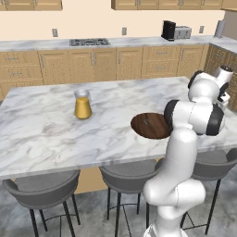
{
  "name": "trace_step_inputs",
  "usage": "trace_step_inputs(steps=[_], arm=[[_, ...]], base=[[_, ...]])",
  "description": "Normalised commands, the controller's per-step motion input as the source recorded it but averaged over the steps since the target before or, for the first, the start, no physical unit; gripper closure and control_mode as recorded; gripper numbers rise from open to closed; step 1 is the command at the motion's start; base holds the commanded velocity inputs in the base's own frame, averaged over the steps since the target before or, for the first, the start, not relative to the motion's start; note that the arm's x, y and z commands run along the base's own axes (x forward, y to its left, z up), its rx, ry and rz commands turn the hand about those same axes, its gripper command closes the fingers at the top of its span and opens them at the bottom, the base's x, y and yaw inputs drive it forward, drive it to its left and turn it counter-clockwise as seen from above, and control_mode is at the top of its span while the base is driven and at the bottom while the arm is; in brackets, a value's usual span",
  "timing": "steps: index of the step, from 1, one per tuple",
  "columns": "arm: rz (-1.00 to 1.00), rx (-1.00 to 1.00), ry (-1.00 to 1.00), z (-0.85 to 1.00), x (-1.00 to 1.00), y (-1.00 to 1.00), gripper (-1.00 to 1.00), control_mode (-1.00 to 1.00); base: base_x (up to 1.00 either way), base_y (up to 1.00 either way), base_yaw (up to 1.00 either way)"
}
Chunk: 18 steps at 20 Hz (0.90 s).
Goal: There are two ice cubes in the ice bowl. Place both ice cubes in the glass cup.
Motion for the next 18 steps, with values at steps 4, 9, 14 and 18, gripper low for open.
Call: trace_step_inputs(steps=[4,9,14,18], arm=[[0.00,0.00,0.00,-0.08,0.16,-0.04,1.00,-1.00],[0.00,0.00,0.00,-0.13,0.27,-0.13,1.00,-1.00],[0.00,0.00,0.00,-0.12,0.22,-0.18,1.00,-1.00],[0.00,0.00,0.00,-0.05,0.14,-0.07,1.00,-1.00]], base=[[0.00,0.00,0.00],[0.00,0.00,0.00],[0.00,0.00,0.00],[0.00,0.00,0.00]])
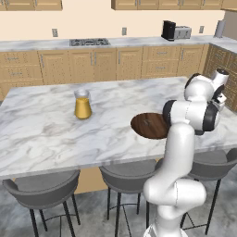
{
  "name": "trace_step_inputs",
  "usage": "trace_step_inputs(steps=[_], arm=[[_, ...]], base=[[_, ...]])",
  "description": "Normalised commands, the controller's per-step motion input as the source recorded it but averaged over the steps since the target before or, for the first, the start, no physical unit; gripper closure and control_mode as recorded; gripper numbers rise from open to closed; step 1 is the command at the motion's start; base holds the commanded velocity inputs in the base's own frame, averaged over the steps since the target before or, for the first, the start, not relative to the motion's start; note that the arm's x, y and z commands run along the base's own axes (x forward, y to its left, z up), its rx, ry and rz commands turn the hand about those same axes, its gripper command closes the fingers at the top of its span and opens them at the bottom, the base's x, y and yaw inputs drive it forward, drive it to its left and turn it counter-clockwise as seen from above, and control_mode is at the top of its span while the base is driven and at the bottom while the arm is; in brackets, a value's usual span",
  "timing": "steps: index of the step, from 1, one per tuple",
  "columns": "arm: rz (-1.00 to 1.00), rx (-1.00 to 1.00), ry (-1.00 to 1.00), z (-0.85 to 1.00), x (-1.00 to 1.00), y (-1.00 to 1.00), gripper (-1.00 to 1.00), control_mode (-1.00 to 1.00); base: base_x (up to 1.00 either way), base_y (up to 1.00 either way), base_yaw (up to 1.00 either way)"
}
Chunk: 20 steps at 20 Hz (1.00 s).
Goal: There are two ice cubes in the ice bowl. Place both ice cubes in the glass cup.
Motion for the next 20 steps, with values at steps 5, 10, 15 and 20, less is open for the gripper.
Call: trace_step_inputs(steps=[5,10,15,20], arm=[[0.00,-0.11,0.00,-0.08,0.00,0.00,1.00,-1.00],[0.00,-0.07,0.00,-0.03,0.00,0.00,1.00,-1.00],[0.00,0.00,0.01,-0.04,-0.09,0.09,1.00,-1.00],[0.00,0.00,0.00,0.00,0.00,0.02,1.00,-1.00]], base=[[0.00,0.00,0.00],[0.00,0.00,0.00],[0.00,0.00,0.00],[0.00,0.00,0.00]])
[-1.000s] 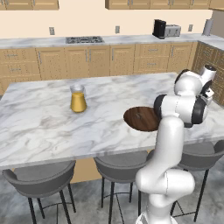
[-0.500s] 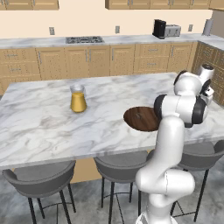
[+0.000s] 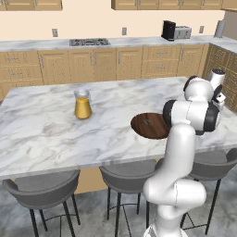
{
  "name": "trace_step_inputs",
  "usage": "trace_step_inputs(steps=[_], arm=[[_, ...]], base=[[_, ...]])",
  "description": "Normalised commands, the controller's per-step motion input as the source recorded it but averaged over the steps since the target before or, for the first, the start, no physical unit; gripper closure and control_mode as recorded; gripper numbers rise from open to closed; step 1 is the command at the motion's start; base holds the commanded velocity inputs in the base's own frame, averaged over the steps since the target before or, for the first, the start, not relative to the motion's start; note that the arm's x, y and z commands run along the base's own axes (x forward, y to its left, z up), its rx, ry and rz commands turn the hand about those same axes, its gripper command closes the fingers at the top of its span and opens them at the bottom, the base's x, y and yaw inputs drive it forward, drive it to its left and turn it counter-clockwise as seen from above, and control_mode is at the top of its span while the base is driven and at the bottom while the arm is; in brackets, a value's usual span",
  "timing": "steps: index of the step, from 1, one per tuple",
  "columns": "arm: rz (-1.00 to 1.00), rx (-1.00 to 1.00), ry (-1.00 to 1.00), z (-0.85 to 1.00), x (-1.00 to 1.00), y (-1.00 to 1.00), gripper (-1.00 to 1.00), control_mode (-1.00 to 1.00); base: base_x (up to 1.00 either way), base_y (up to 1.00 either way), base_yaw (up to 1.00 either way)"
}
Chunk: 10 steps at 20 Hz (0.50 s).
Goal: There are two ice cubes in the ice bowl. Place both ice cubes in the glass cup.
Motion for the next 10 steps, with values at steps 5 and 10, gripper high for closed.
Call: trace_step_inputs(steps=[5,10], arm=[[0.00,0.00,0.00,0.00,0.09,0.00,-1.00,-1.00],[0.00,0.00,0.00,0.00,0.00,0.00,-1.00,-1.00]], base=[[0.00,0.00,0.00],[0.00,0.00,0.00]])
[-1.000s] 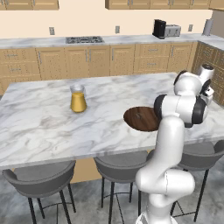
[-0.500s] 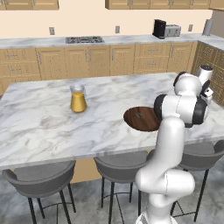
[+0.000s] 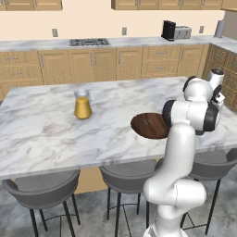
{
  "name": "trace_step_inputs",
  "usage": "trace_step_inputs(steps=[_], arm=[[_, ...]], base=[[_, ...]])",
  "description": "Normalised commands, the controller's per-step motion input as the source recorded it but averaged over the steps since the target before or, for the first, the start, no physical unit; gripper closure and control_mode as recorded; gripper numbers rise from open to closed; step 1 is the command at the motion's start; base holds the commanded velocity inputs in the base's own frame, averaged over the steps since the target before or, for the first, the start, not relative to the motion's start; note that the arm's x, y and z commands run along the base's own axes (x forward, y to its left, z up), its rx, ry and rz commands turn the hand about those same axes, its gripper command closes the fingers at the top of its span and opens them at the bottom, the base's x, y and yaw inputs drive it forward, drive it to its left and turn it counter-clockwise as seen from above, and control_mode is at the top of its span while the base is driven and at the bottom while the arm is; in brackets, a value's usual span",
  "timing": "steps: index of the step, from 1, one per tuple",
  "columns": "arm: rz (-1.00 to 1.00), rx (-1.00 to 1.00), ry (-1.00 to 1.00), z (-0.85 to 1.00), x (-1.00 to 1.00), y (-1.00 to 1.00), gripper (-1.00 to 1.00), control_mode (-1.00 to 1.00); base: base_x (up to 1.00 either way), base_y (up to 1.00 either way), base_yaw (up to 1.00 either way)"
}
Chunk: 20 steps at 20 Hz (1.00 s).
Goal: There are two ice cubes in the ice bowl. Place both ice cubes in the glass cup.
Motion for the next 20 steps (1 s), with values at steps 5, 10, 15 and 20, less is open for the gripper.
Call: trace_step_inputs(steps=[5,10,15,20], arm=[[0.00,0.00,0.00,0.00,0.00,0.00,-1.00,-1.00],[0.00,0.00,0.00,0.05,-0.13,0.11,-1.00,-1.00],[0.02,0.01,0.00,0.15,-0.60,0.91,-1.00,-1.00],[0.02,0.00,0.01,0.18,-0.39,1.00,-1.00,-1.00]], base=[[0.00,0.00,0.00],[0.00,0.00,0.00],[0.00,0.00,0.00],[0.00,0.00,0.00]])
